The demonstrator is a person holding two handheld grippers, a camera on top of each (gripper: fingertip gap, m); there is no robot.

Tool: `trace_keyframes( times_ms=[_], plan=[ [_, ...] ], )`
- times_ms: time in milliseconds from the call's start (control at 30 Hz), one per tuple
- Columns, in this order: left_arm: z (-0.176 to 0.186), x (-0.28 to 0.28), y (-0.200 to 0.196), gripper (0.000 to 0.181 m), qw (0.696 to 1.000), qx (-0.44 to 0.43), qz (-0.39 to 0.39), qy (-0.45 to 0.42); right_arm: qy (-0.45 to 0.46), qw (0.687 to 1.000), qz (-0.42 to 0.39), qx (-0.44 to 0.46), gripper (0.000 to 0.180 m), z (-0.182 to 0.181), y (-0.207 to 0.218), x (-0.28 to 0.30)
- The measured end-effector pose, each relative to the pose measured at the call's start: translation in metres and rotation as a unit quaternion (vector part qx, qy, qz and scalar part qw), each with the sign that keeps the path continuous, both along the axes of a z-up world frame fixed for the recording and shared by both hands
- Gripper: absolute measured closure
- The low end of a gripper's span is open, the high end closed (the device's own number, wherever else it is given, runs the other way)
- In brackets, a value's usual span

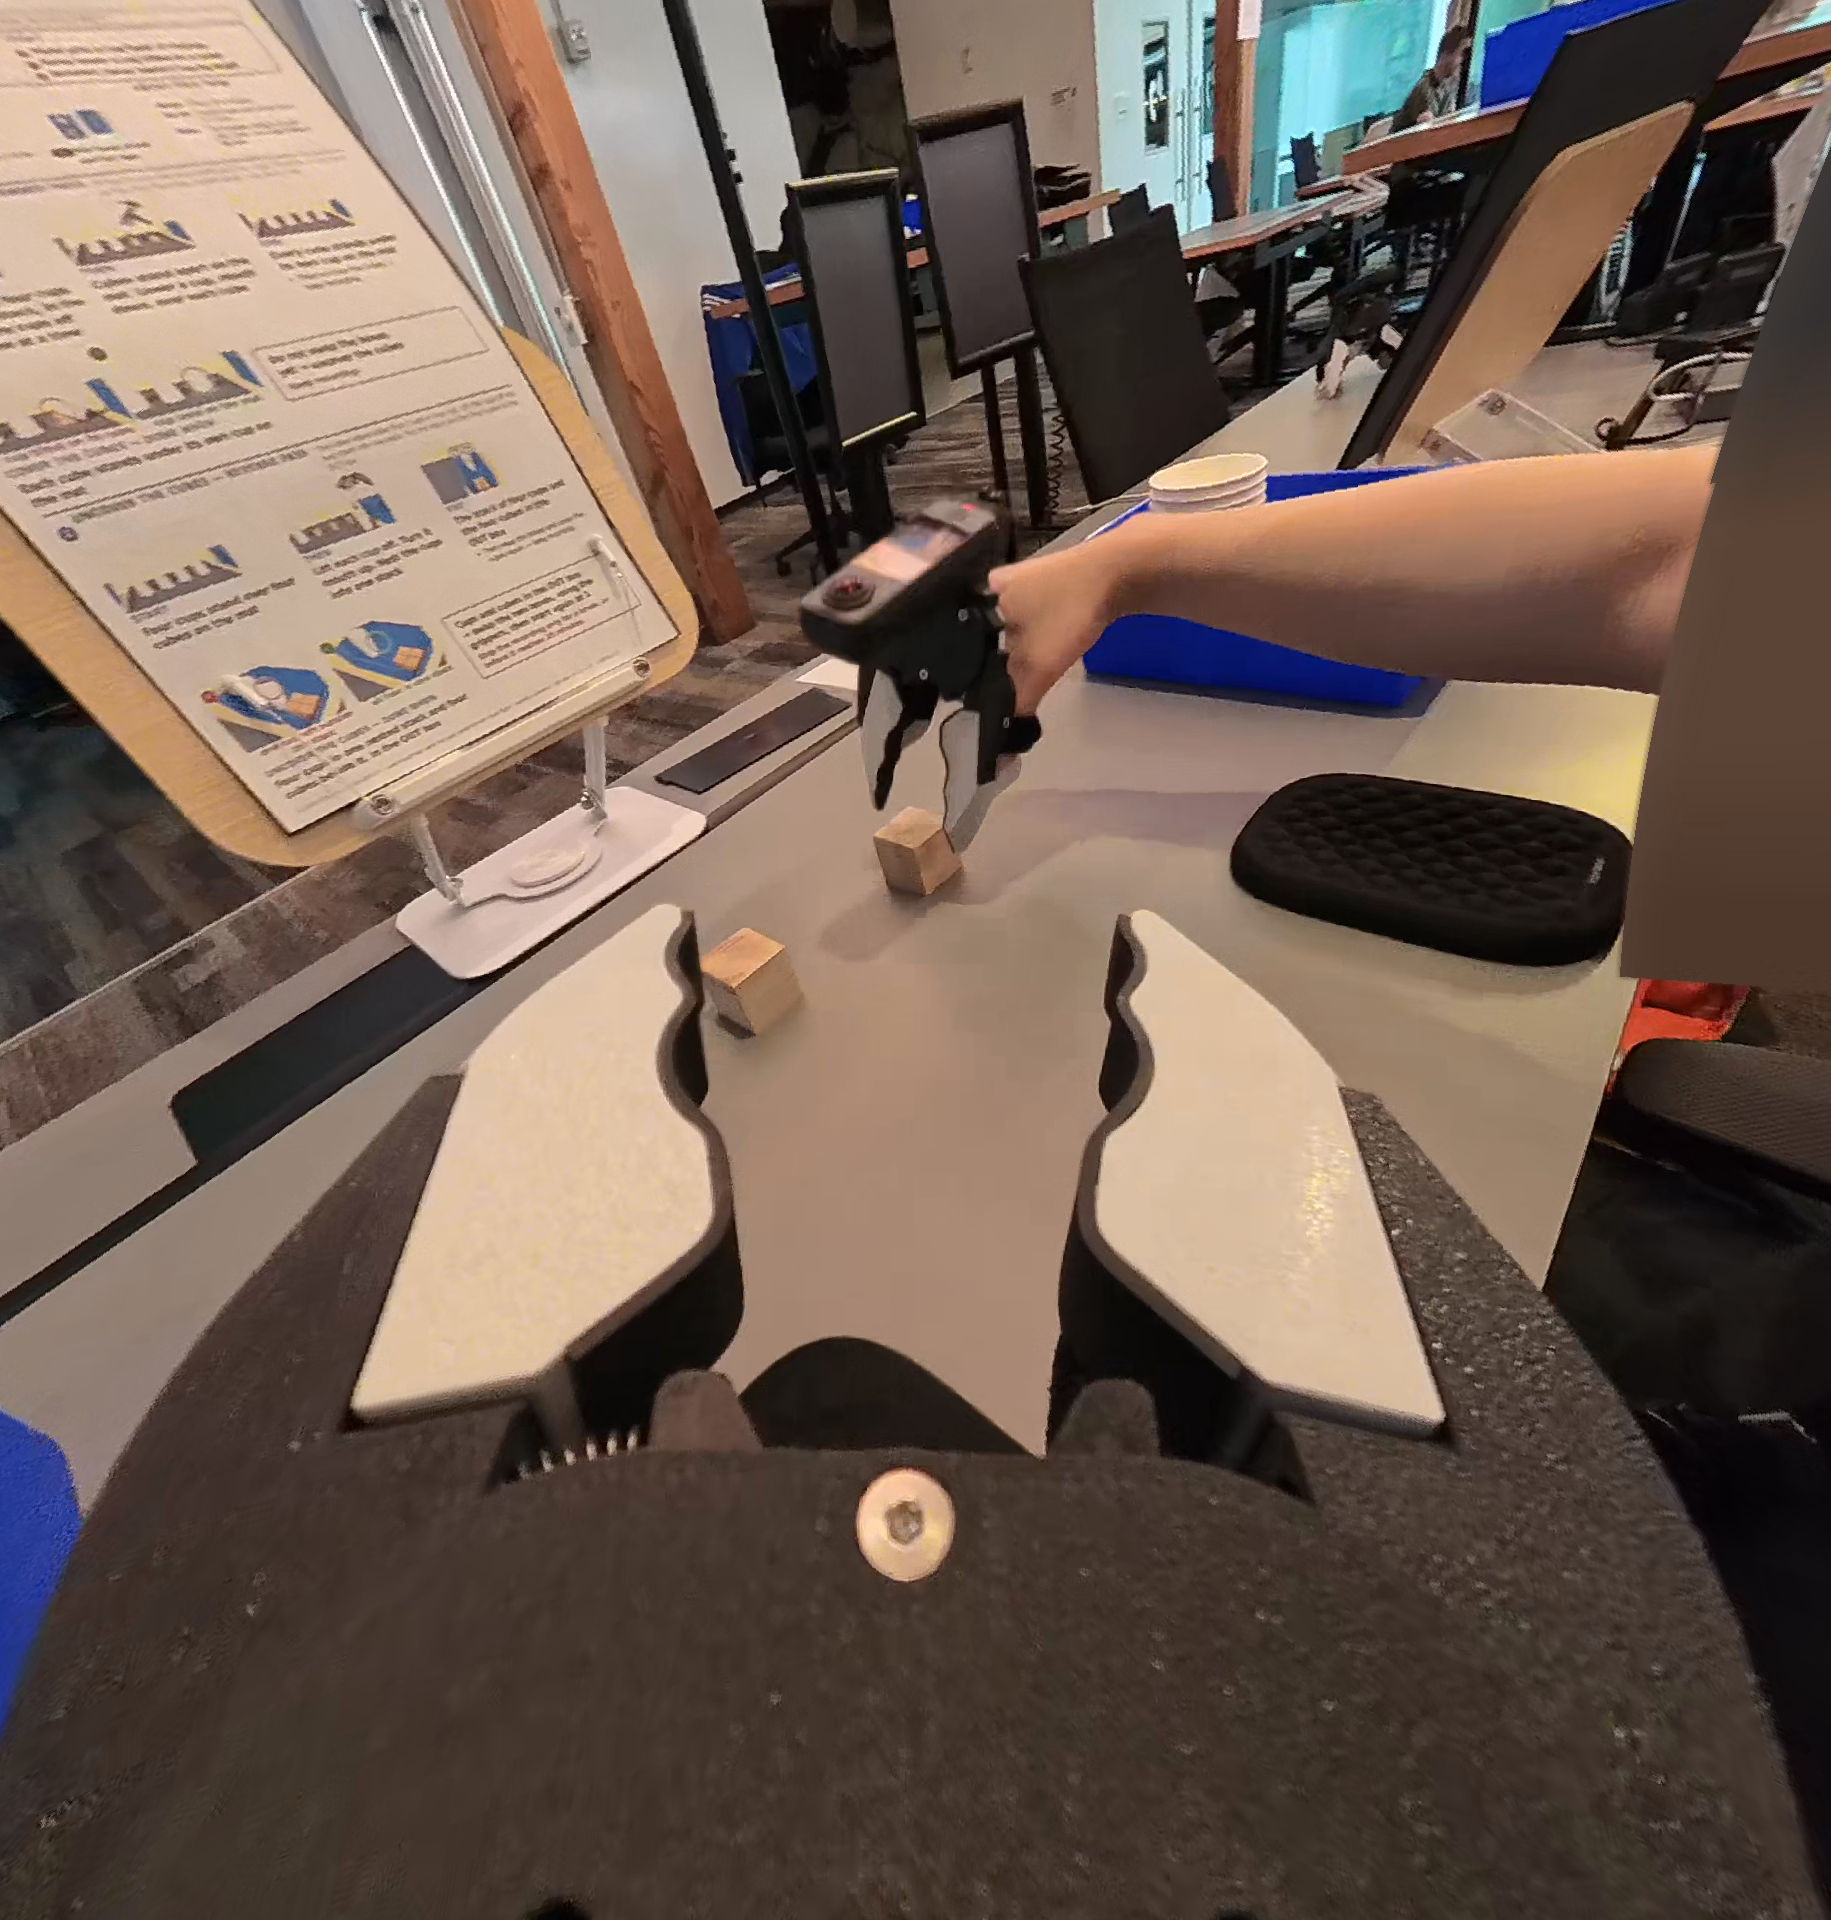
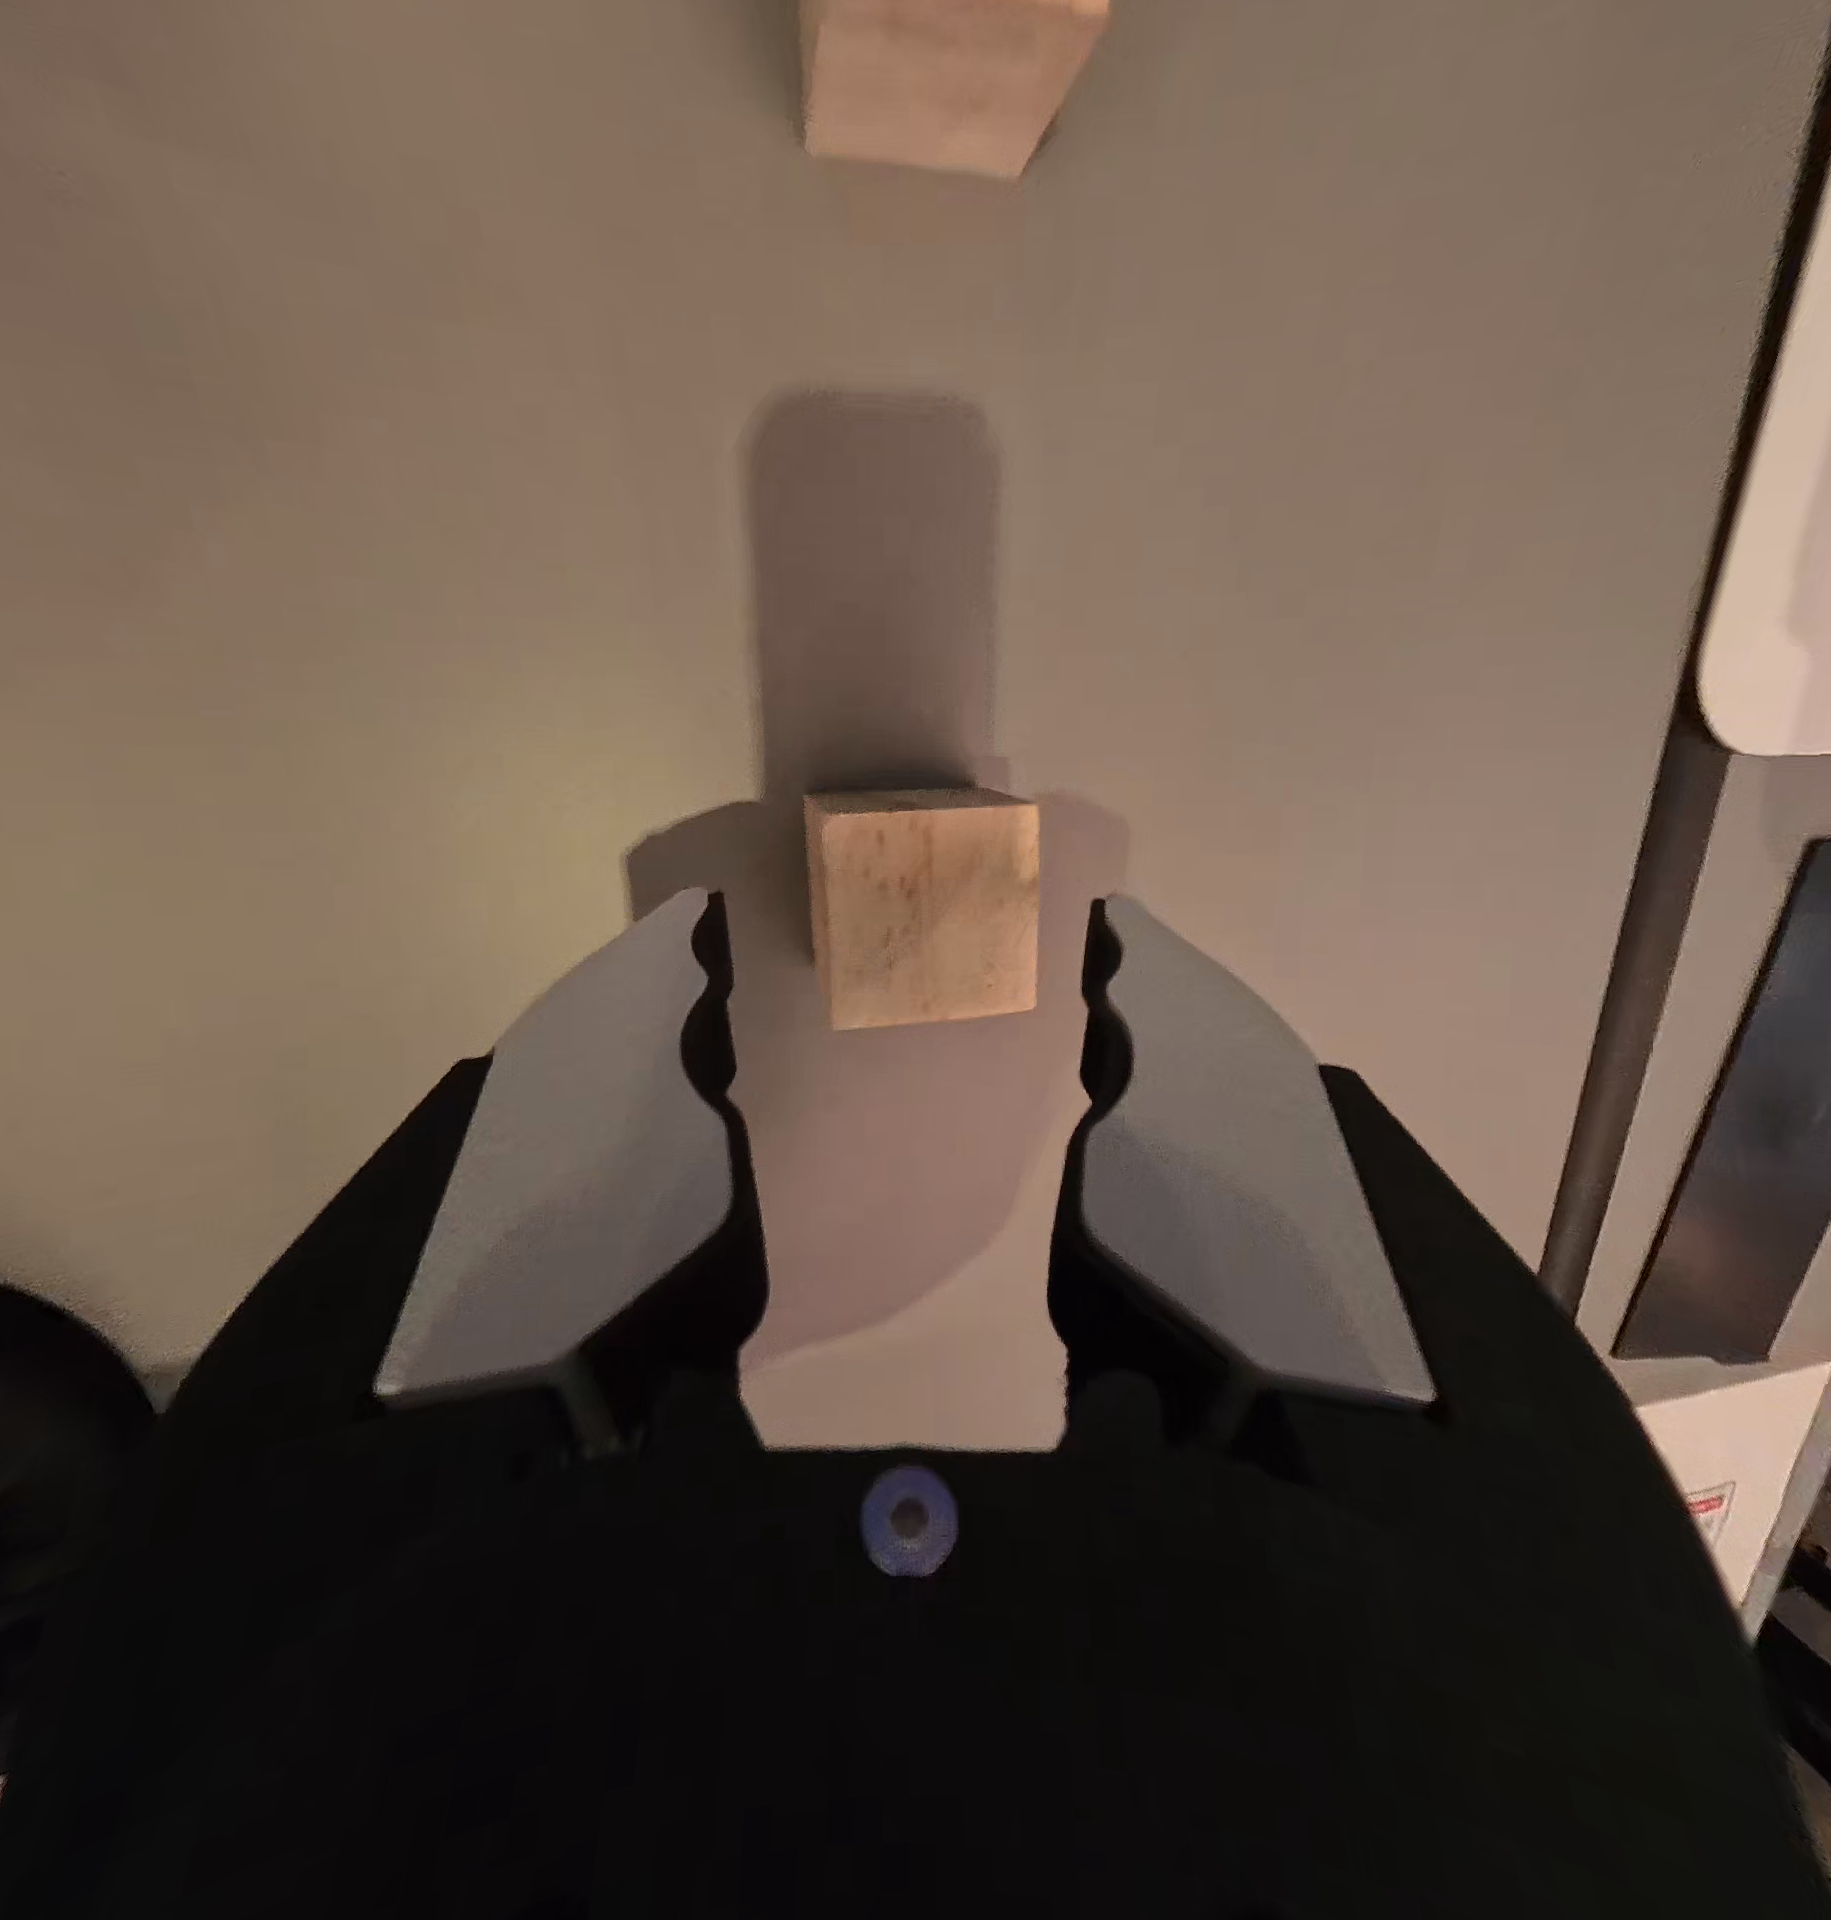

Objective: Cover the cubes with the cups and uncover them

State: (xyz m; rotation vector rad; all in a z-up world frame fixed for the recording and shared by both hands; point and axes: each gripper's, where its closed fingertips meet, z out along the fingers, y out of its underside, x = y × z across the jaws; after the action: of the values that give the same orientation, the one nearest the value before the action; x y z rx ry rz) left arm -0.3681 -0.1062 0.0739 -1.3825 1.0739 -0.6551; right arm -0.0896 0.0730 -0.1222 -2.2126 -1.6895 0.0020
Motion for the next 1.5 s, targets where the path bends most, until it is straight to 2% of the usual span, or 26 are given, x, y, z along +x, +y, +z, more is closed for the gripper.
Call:
trace_keyframes(
  times_ms=[400, 467, 600, 700, 800, 900, 1000, 1067, 1167, 1333, 1500],
  plan=[
    [0.002, -0.008, -0.002, 0.107, 1.0, 0.001, 0.009, -0.007, -0.04, 0.997, -0.002, -0.062, 0.128, -0.028, 0.008, 0.001],
    [0.001, -0.007, -0.002, 0.107, 1.0, 0.0, 0.008, -0.008, -0.042, 0.997, -0.003, -0.071, 0.134, -0.03, 0.005, 0.0],
    [0.001, -0.004, -0.002, 0.107, 1.0, -0.001, 0.004, -0.009, -0.029, 0.998, -0.012, -0.061, 0.134, -0.023, 0.003, -0.004],
    [0.0, -0.002, -0.001, 0.107, 1.0, -0.001, -0.004, -0.01, 0.02, 0.999, -0.033, -0.01, 0.134, 0.015, -0.002, -0.01],
    [-0.002, -0.001, 0.004, 0.107, 1.0, -0.002, -0.008, -0.011, 0.071, 0.99, -0.09, 0.08, 0.135, 0.088, -0.018, 0.009],
    [-0.006, -0.002, 0.012, 0.107, 1.0, -0.008, -0.009, -0.014, 0.104, 0.964, -0.203, 0.139, 0.134, 0.154, -0.054, 0.076],
    [-0.01, -0.004, 0.02, 0.107, 1.0, -0.017, -0.008, -0.02, 0.101, 0.914, -0.365, 0.144, 0.134, 0.175, -0.104, 0.183],
    [-0.012, -0.003, 0.023, 0.107, 0.999, -0.021, -0.01, -0.024, 0.113, 0.87, -0.466, 0.113, 0.134, 0.162, -0.138, 0.248],
    [-0.015, -0.001, 0.026, 0.107, 0.999, -0.023, -0.013, -0.026, 0.138, 0.819, -0.554, 0.055, 0.134, 0.116, -0.177, 0.305],
    [-0.014, 0.005, 0.028, 0.107, 0.999, -0.022, -0.017, -0.024, 0.106, 0.773, -0.625, -0.022, 0.134, 0.032, -0.203, 0.339],
    [-0.011, 0.003, 0.026, 0.107, 1.0, -0.016, -0.013, -0.018, 0.085, 0.744, -0.661, -0.053, 0.134, -0.009, -0.205, 0.349]
  ],
)
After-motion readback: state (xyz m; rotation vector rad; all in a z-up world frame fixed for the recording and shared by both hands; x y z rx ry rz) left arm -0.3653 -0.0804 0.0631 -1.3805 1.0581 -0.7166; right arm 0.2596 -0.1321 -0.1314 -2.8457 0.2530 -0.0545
